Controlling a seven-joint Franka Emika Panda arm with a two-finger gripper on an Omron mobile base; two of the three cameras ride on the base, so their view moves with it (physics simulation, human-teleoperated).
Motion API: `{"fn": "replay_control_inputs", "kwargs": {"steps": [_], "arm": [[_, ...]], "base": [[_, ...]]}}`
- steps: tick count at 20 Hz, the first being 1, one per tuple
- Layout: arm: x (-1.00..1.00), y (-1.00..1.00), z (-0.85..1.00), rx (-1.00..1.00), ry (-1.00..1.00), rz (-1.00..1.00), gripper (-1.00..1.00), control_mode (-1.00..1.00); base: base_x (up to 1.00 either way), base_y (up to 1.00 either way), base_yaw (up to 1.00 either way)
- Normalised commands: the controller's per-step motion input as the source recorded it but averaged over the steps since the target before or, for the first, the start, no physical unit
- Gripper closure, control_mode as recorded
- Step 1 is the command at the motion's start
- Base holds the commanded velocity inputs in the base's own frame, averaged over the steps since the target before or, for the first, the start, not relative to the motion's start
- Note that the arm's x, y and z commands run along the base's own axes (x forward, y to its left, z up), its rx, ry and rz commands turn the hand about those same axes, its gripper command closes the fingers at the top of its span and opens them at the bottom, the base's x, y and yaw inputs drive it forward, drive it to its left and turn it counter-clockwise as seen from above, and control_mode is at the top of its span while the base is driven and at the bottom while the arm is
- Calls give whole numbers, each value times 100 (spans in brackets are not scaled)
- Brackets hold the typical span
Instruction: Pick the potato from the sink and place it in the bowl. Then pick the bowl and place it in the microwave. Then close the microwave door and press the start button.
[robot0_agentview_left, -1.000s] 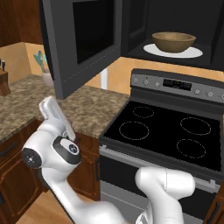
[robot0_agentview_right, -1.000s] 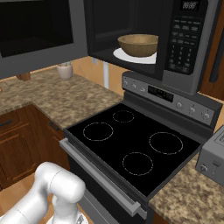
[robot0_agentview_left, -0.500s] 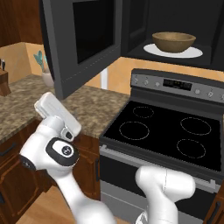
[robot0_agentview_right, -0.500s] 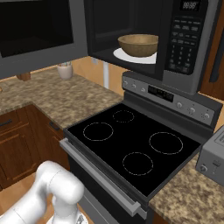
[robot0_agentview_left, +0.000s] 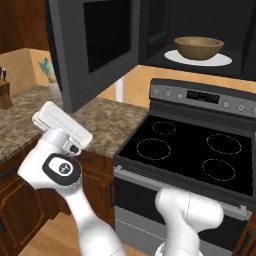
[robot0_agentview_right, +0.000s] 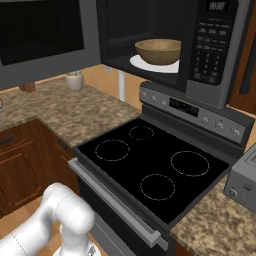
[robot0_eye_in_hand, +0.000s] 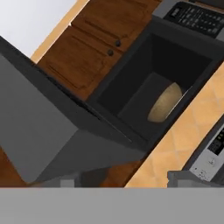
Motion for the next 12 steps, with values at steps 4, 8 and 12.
{"fn": "replay_control_inputs", "kwargs": {"steps": [4,8,12], "arm": [[13,-11,7,2,-15,-9,-100,-100],[41,-2,0,0,-7,-7,-100,-100],[47,-7,3,1,-12,-9,-100,-100]], "base": [[0,0,0],[0,0,0],[0,0,0]]}}
